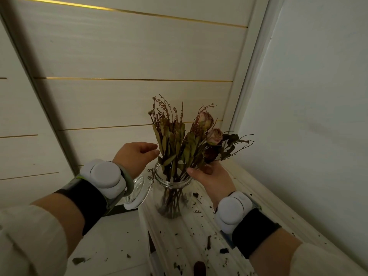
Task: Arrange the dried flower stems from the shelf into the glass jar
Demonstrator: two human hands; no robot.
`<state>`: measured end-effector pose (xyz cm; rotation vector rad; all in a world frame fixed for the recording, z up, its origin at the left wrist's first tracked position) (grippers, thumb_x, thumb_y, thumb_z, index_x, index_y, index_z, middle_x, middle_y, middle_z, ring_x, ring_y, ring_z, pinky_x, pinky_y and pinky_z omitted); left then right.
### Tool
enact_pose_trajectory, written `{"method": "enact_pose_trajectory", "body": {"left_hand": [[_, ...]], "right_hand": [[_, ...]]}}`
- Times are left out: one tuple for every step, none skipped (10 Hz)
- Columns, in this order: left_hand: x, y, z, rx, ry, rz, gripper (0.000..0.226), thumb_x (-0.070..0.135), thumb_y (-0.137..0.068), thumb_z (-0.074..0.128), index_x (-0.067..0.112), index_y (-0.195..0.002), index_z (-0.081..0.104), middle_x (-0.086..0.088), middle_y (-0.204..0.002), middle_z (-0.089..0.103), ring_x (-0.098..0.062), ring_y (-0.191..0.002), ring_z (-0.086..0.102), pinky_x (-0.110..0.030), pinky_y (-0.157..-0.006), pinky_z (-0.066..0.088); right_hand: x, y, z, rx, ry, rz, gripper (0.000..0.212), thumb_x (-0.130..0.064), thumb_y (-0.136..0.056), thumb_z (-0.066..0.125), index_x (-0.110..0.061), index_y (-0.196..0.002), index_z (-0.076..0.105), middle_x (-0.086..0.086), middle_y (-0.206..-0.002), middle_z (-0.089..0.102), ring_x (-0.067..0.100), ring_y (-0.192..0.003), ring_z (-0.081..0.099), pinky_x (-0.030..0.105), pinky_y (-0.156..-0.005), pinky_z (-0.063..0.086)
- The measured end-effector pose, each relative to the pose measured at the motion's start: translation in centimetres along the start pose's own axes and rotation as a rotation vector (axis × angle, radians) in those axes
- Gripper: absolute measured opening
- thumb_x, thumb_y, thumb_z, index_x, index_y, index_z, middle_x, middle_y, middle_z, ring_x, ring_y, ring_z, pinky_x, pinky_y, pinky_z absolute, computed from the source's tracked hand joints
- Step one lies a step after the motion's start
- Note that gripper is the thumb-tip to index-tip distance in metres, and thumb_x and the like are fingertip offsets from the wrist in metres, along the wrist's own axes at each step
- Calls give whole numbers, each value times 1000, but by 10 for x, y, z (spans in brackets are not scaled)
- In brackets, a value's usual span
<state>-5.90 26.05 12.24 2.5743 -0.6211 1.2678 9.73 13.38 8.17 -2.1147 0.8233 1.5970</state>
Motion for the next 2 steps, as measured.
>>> {"method": "enact_pose_trajectory", "body": {"left_hand": [[-4,6,-2,-3,-17,-3,34,28,-91,55,22,-124,60,-2,-121,64,-19,-109,58,-36,-104,43],[-5,11,1,12,4,-22,35,25,-92,54,20,-126,58,-3,-124,62,-18,-107,58,-29,-99,42]], "right_hand": [[2,4,-4,-2,-7,34,66,-36,-75,74,-19,-132,46,3,-126,59,23,-115,56,38,-100,44],[5,7,-10,0,-25,86,76,-36,-80,69,-16,-143,32,5,-136,53,25,-125,49,39,-106,39]]}}
Point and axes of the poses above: each hand's wrist, its own y-axis away from the middle knuckle, its own z-axis out of the palm, x = y × z, the point moved 2 cm from there along -y, towards the middle knuckle
